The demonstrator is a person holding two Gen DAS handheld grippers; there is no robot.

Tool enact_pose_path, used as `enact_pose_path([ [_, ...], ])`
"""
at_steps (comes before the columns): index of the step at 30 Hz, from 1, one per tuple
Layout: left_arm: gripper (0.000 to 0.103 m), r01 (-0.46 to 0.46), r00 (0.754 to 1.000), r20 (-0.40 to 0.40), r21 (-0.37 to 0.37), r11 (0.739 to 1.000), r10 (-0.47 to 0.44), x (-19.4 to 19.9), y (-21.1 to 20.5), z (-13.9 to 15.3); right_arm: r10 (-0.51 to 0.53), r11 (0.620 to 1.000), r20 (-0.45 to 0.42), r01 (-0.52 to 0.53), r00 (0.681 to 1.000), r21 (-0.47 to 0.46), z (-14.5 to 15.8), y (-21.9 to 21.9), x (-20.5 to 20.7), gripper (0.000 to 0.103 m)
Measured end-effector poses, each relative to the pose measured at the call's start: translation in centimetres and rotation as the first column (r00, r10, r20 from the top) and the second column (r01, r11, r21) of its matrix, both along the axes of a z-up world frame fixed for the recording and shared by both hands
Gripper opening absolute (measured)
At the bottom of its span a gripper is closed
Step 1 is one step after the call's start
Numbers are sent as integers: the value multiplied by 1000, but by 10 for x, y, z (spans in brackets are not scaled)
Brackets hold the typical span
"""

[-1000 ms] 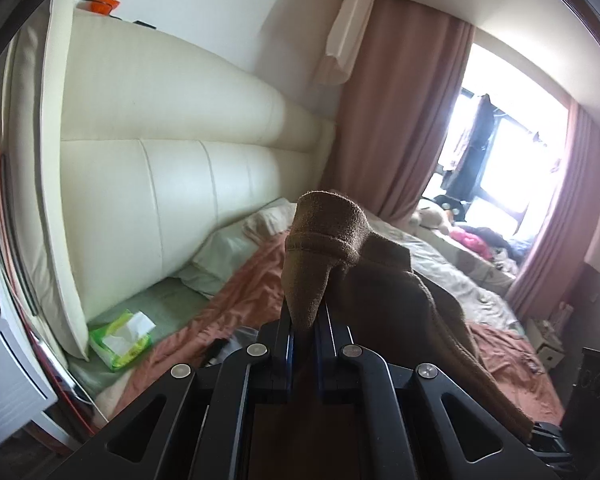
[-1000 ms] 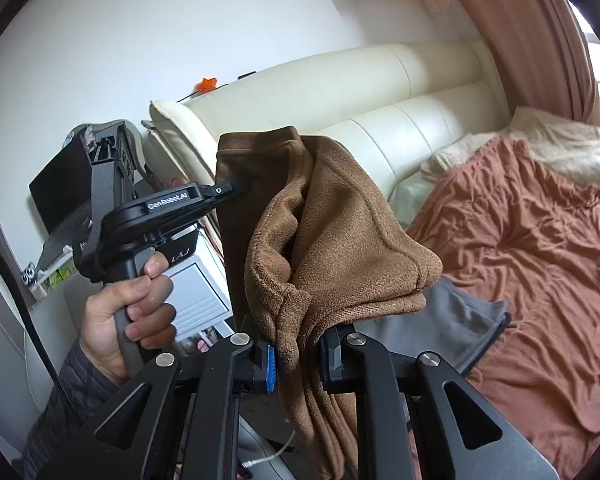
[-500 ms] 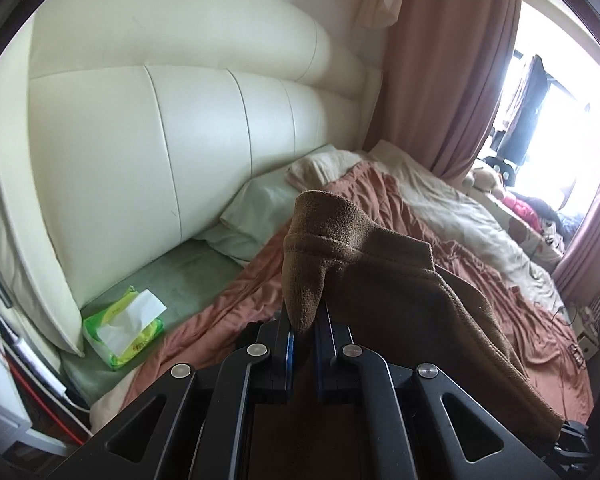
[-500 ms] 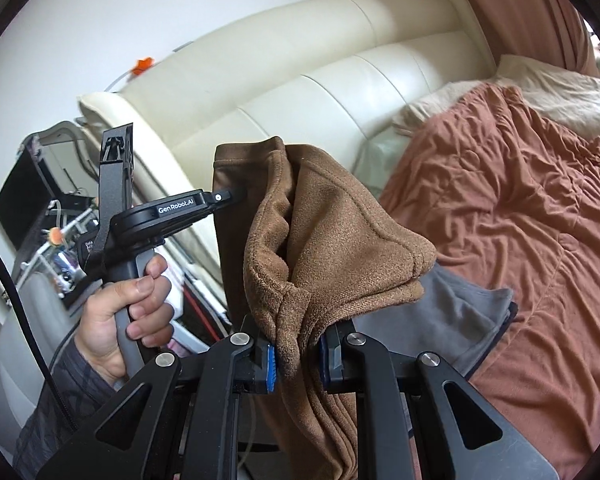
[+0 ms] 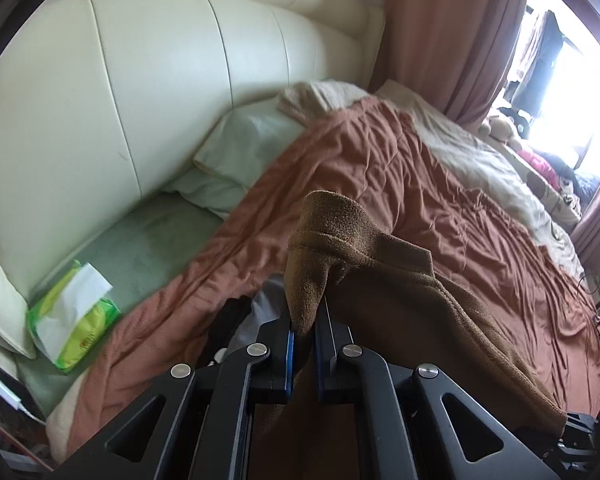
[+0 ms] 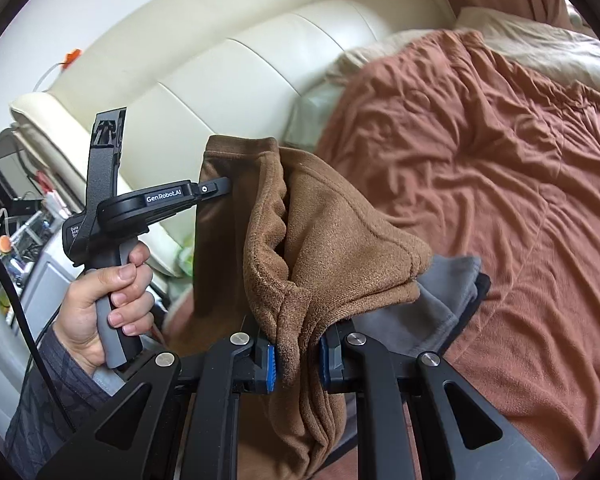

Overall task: Fold small clothes
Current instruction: 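Lower the shirt onto the stack and open both grippers, then press the shirt flat on the stack with both open grippers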

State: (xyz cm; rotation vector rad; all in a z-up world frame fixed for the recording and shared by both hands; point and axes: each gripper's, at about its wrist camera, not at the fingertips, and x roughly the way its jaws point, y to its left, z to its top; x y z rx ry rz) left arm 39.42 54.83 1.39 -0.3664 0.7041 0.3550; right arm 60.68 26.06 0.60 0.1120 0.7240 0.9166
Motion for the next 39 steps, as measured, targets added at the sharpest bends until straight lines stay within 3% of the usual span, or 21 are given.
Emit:
enact_pose_path([
  [2,12,-13,999,-51,0,1000,13,13,1,-16,-61,996,13,62,998,-61,-10,2,8,15],
  [3,16,-25,996,-81,14,1000,26,18,1,-21,-110,988,13,111,994,-109,-17,2,14,22],
  [4,28,-37,992,-117,37,999,41,23,1,-27,-166,972,-4,163,986,-168,-25,3,23,33],
  [5,46,-46,988,-142,56,997,53,26,0,-31,-202,959,-26,193,979,-206,-32,2,29,38],
  [7,60,-50,987,-150,75,996,61,24,-1,-35,-233,953,-79,212,969,-216,-43,-5,39,41],
  [12,61,-32,981,-185,92,995,48,12,-5,-40,-225,963,-117,203,967,-179,-44,-17,38,41],
  [19,61,-24,984,-174,83,996,38,-21,-26,-32,-129,983,-20,125,991,-133,-21,-14,1,41],
  [24,61,-9,985,-171,60,998,19,-49,-45,-33,-48,990,2,48,999,-132,-22,-12,-20,41],
  [28,61,5,986,-169,49,999,3,-71,-62,-38,9,989,29,-5,1000,-146,-24,-17,-35,31],
  [30,57,4,989,-149,30,1000,1,-82,-68,-39,45,988,24,-41,999,-147,-22,-19,-45,26],
  [32,45,13,990,-137,8,1000,-12,-92,-75,-41,79,986,25,-75,997,-147,-20,-17,-52,26],
  [35,39,33,991,-130,-6,999,-34,-107,-87,-45,129,981,41,-121,991,-154,-20,-13,-67,26],
  [39,35,58,990,-130,-25,998,-61,-120,-103,-53,160,978,8,-157,987,-134,-27,-18,-82,17],
])
